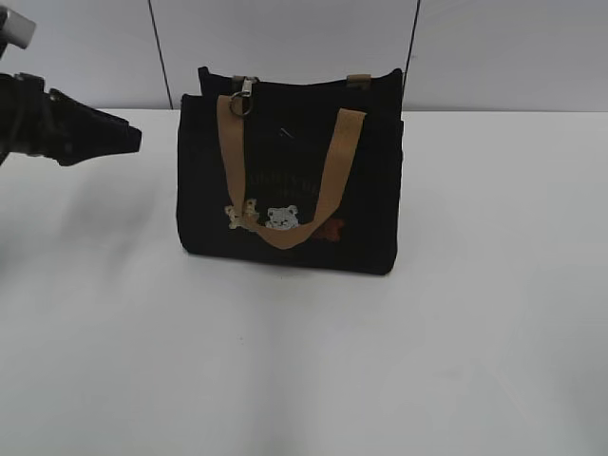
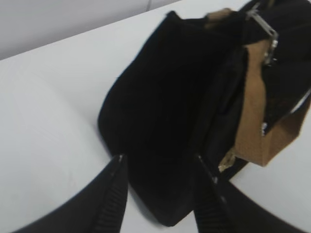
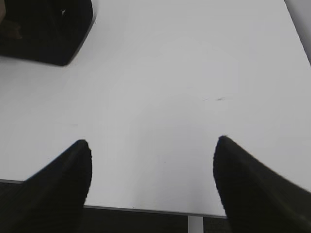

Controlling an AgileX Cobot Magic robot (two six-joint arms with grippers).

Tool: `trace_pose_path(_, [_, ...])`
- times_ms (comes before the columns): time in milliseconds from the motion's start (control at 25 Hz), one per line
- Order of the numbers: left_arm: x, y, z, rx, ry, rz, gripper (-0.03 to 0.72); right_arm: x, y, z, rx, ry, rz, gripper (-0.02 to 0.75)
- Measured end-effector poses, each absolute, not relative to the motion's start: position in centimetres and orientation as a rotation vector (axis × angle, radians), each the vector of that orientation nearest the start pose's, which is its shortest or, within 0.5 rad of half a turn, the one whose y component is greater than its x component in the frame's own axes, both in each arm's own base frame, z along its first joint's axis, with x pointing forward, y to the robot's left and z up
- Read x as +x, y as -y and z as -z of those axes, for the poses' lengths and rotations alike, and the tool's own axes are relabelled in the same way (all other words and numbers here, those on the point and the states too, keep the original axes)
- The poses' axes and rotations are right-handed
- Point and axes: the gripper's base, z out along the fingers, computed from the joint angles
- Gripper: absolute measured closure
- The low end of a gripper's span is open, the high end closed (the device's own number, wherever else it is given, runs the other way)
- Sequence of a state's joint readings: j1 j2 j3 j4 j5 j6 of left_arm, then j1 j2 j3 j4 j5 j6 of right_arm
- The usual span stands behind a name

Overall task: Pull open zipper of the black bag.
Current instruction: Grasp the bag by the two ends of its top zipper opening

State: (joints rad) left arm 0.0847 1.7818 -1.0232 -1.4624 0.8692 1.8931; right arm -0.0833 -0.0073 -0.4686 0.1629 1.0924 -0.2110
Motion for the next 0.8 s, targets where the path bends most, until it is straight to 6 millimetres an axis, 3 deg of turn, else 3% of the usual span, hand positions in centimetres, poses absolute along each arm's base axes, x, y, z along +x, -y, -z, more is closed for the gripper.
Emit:
trace_pose_path(80, [35.4,4.3,-20.1,0.878,-1.916,0.721,0.339,-0.3,-1.3,-26.7,-0.142,-2.084,-0.019,0.149])
trace_pose_path(360, [36.1,5.3,-18.1,0.89,-1.855,0.783,0.147,-0.3,-1.3,-26.7,-0.142,-2.084,-0.019,0.149])
trace_pose_path(800, [37.9,8.5,-15.4,0.971,-1.851,0.864,0.132,-0.3,-1.3,-26.7,-0.142,-2.084,-0.019,0.149])
